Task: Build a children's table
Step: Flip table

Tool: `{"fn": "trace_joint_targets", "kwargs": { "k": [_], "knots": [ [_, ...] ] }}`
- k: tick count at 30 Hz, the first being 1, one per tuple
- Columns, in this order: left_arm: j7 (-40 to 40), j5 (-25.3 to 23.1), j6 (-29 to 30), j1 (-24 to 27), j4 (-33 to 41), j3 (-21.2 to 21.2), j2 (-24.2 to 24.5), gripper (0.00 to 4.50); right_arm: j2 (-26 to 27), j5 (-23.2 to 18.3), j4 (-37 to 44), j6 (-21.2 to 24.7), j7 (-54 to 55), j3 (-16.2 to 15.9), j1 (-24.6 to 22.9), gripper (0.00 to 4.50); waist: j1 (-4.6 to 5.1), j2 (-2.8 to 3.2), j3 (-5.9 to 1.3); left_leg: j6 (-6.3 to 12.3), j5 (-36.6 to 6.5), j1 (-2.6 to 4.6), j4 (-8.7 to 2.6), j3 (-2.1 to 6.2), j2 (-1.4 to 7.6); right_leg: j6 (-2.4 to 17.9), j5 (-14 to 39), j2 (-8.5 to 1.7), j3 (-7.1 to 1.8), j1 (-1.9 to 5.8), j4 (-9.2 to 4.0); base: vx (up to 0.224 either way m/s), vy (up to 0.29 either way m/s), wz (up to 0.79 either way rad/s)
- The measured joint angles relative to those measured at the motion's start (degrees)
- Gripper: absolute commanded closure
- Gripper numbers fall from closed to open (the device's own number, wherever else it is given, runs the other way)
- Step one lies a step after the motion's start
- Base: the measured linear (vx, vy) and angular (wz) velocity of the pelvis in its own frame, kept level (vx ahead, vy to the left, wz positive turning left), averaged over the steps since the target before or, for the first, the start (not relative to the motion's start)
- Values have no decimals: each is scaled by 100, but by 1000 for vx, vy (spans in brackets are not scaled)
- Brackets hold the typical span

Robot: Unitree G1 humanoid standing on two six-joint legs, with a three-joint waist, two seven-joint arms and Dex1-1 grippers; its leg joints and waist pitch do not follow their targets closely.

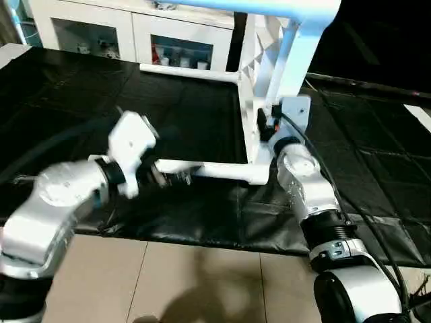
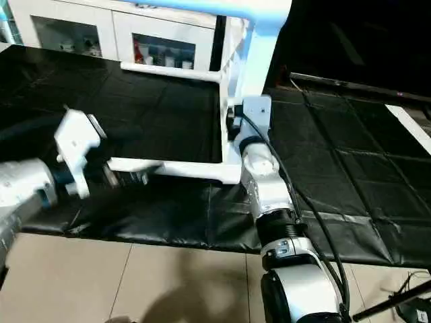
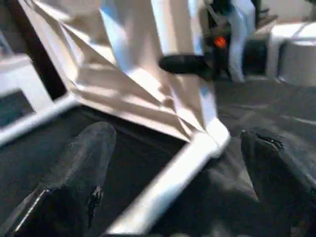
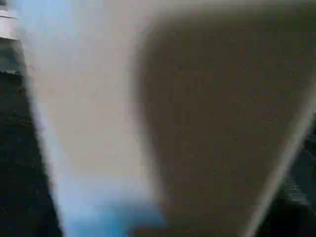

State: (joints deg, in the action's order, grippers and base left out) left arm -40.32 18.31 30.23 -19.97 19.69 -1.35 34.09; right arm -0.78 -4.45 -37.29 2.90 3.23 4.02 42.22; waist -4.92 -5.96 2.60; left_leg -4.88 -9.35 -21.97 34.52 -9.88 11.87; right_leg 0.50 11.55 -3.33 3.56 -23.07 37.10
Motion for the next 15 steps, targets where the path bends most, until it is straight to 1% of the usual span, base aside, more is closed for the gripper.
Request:
{"fn": "trace_joint_targets", "kwargs": {
  "k": [1,4,6,10,12,13,14,15],
  "knots": [
    [8,-30,-47,-55,-8,21,32,0,2,-17,-12,-7,-3,2,0,114,0,0,0,0,0,0,0,1,1,0,0,2,0,0,0,0,0,0],
    [84,-322,-459,-269,-85,52,163,0,14,-75,-183,-120,-85,35,-1,91,-1,0,0,0,0,-1,0,1,1,5,-2,2,0,-1,-1,0,0,0],
    [170,-573,-809,-412,-163,55,237,0,23,-78,-314,-131,-150,39,-5,91,3,1,1,0,0,-1,0,0,1,21,-11,2,-1,-1,-2,0,0,0],
    [194,-784,-1270,-605,-218,64,333,0,21,-77,-542,-213,-286,39,-71,91,-2,3,2,0,0,0,0,0,1,26,-11,2,-1,-1,-1,0,0,0],
    [199,-789,-1397,-714,-218,118,306,0,30,-99,-748,-312,-363,63,-92,117,-1,3,2,0,0,-3,0,0,2,27,-12,2,0,-3,-1,0,0,0],
    [208,-791,-1446,-773,-218,158,305,0,36,-116,-825,-341,-377,70,-99,117,1,4,2,0,0,-3,0,0,2,28,-13,2,0,-3,-1,0,0,0],
    [249,-812,-1576,-863,-229,211,305,0,54,-188,-920,-394,-428,127,-98,135,2,5,3,0,0,-4,0,0,2,30,-14,2,0,-4,-1,0,0,0],
    [278,-828,-1660,-931,-237,258,305,0,61,-213,-971,-444,-464,135,-96,144,0,5,3,0,0,-3,0,0,2,30,-14,2,0,-4,0,0,0,0]
  ]
}}
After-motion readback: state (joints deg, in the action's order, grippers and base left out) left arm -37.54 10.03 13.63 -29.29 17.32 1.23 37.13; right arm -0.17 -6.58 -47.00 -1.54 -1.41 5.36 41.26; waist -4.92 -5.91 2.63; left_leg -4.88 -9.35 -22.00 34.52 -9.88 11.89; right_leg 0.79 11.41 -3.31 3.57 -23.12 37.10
